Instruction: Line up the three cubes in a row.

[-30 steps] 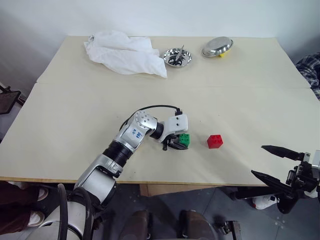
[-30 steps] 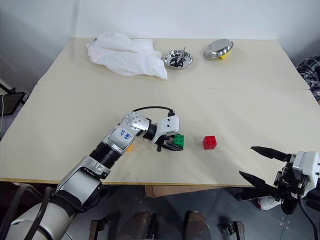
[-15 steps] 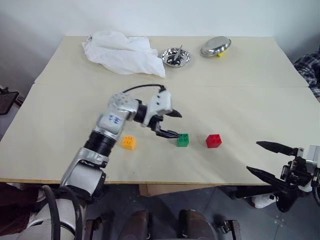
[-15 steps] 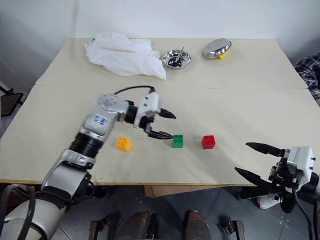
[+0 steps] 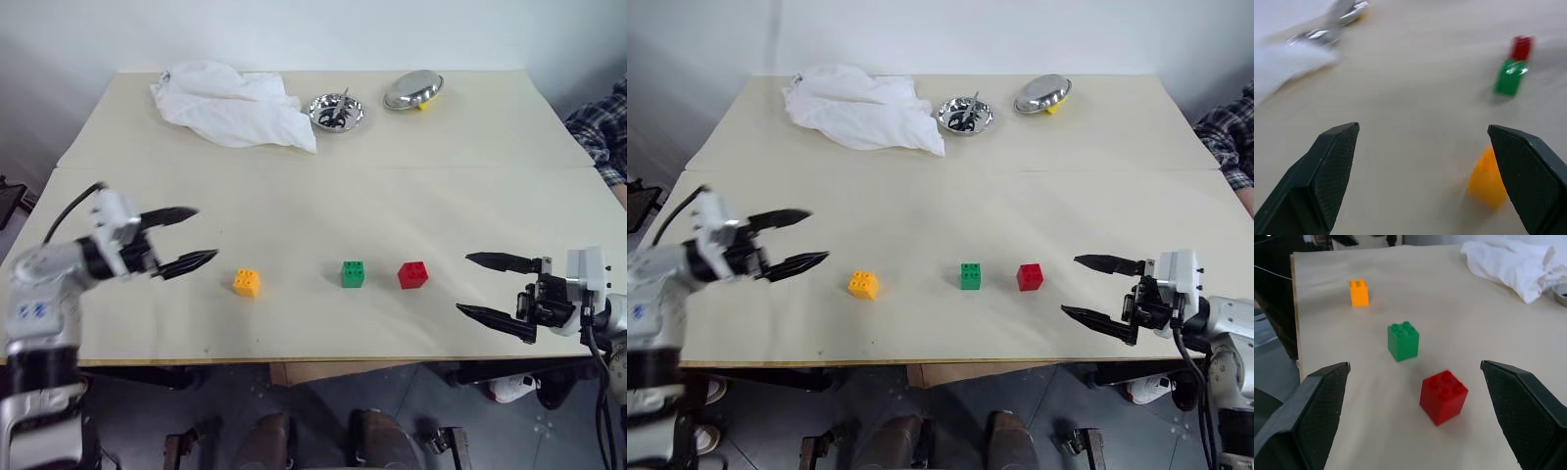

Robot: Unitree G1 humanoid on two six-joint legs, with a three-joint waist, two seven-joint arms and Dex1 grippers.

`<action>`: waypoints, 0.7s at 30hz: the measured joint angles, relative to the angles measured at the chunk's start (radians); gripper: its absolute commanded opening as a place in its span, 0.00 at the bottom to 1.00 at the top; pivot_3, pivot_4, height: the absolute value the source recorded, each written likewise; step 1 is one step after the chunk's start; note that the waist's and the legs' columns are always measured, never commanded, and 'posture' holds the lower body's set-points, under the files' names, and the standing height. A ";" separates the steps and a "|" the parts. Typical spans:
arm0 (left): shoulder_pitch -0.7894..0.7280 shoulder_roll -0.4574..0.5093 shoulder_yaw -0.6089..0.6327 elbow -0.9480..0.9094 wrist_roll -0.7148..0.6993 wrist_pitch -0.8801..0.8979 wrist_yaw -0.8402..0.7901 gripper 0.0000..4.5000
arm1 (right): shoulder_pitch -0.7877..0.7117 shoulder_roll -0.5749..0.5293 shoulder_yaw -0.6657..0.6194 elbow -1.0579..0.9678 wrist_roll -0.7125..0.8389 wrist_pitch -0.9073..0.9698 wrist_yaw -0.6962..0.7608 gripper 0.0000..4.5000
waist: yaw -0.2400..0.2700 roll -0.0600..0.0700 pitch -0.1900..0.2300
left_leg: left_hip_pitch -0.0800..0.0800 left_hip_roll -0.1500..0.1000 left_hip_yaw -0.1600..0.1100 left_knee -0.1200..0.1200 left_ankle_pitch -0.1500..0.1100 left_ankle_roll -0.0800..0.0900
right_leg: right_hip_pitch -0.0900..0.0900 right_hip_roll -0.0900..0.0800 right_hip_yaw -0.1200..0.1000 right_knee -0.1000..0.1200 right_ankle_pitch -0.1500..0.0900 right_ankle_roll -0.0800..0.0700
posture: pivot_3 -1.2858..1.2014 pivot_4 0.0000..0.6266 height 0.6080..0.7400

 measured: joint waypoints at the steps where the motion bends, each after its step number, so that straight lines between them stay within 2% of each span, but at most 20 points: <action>1: 0.123 -0.029 0.066 -0.051 -0.005 0.008 0.040 0.99 | -0.019 0.000 0.011 0.025 -0.003 0.001 0.015 1.00 | 0.001 0.000 0.000 | 0.000 0.000 -0.001 0.000 0.000 0.000 | 0.000 0.000 0.000 0.000 0.000 0.000 | 0.52 0.24 1.00; 7: 0.485 -0.156 0.236 -0.252 -0.049 0.008 0.151 0.99 | -0.127 0.001 0.072 0.100 -0.032 -0.021 0.072 1.00 | 0.032 -0.001 0.000 | 0.003 0.001 -0.001 0.002 -0.001 0.000 | 0.007 0.000 0.000 -0.009 0.000 -0.001 | 0.52 0.24 1.00; 11: 0.590 -0.218 0.245 -0.311 -0.050 -0.033 0.184 0.99 | -0.160 0.000 0.087 0.157 -0.053 -0.062 0.098 1.00 | 0.036 -0.001 0.000 | 0.005 0.001 -0.002 0.001 -0.003 0.000 | 0.010 0.000 0.000 -0.014 0.000 -0.002 | 0.52 0.24 1.00; 14: 0.609 -0.248 0.205 -0.384 -0.054 -0.041 0.217 0.99 | -0.163 -0.010 0.094 0.191 -0.054 -0.084 0.105 1.00 | 0.031 -0.001 0.000 | 0.005 0.001 -0.001 0.001 -0.003 0.000 | 0.010 0.000 0.001 -0.014 0.000 -0.002 | 0.52 0.24 1.00; 17: 0.606 -0.267 0.115 -0.477 -0.041 -0.008 0.281 0.99 | -0.152 -0.065 0.102 0.212 -0.041 -0.109 0.108 1.00 | 0.031 0.001 0.000 | 0.005 0.001 -0.001 0.000 -0.003 0.000 | 0.010 0.000 0.001 -0.014 0.000 -0.002 | 0.52 0.24 1.00; 21: 0.517 -0.311 -0.046 -0.596 -0.003 0.131 0.472 0.99 | -0.125 -0.164 0.104 0.285 -0.015 -0.173 0.113 1.00 | 0.032 0.001 -0.001 | 0.006 0.002 -0.001 0.001 -0.003 0.000 | 0.011 0.001 0.000 -0.014 0.000 -0.002 | 0.52 0.24 1.00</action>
